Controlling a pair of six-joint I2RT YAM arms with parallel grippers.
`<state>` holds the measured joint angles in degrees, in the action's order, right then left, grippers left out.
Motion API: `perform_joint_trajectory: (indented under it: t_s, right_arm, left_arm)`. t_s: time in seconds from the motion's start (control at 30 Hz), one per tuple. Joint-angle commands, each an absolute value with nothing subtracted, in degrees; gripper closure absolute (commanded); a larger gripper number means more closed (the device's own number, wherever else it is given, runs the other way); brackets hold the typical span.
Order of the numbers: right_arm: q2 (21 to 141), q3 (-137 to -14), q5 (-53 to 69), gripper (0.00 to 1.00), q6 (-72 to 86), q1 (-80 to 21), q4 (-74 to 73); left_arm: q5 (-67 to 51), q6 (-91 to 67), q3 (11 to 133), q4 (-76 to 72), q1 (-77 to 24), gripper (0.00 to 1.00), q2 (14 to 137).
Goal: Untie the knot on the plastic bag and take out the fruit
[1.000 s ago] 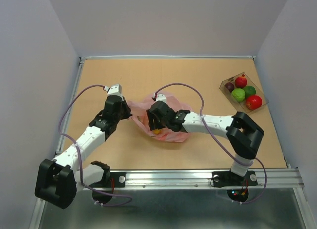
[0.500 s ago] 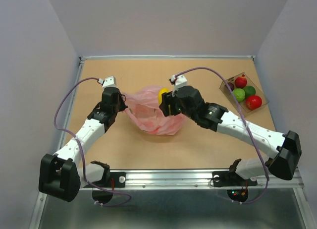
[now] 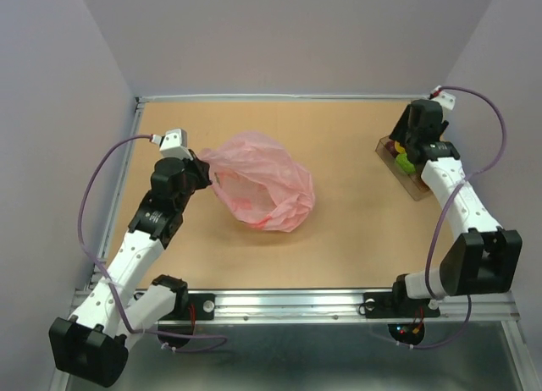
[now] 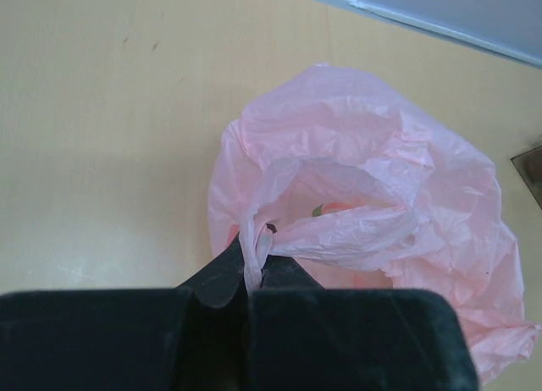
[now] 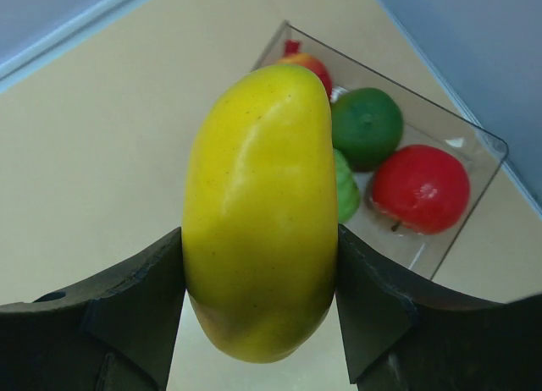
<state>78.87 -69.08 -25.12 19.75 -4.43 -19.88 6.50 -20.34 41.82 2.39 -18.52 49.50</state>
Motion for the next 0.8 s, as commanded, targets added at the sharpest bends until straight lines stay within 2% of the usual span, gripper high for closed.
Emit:
perform_joint_trajectory:
  t_s: [0.0, 0.33, 0.43, 0.47, 0.57, 0.63, 0.77]
  right_arm:
    - [83.83, -71.72, -21.98, 0.71, 22.15, 3.24, -20.13]
    - [92.72, -71.54, -21.27, 0.54, 23.55, 12.21, -20.04]
    - [92.99, -71.28, -22.06, 0.37, 23.9, 12.48, -20.04]
    - [92.81, -71.02, -21.89, 0.26, 24.08, 12.39, -20.04]
    - [92.02, -70.66, -21.8, 0.07, 24.08, 12.39, -20.04]
    - [91.5, -70.66, -20.92, 0.01, 23.12, 12.39, -20.13]
    - [89.14, -70.14, -19.95, 0.0, 22.85, 12.39, -20.65]
  left_arm:
    - [5.1, -18.11, 41.66, -0.95, -18.46, 0.95, 47.38]
    - [5.98, -15.47, 34.54, -5.97, -18.46, 0.95, 44.65]
    - [6.59, -15.82, 34.72, -6.15, -18.46, 0.95, 44.82]
    - [6.77, -16.17, 34.72, -6.33, -18.46, 0.95, 45.09]
    - [7.38, -16.96, 34.72, -6.07, -18.46, 0.95, 45.35]
    - [8.26, -17.49, 34.8, -5.1, -18.46, 0.95, 45.35]
    - [12.03, -18.54, 36.38, -3.26, -18.46, 0.95, 45.53]
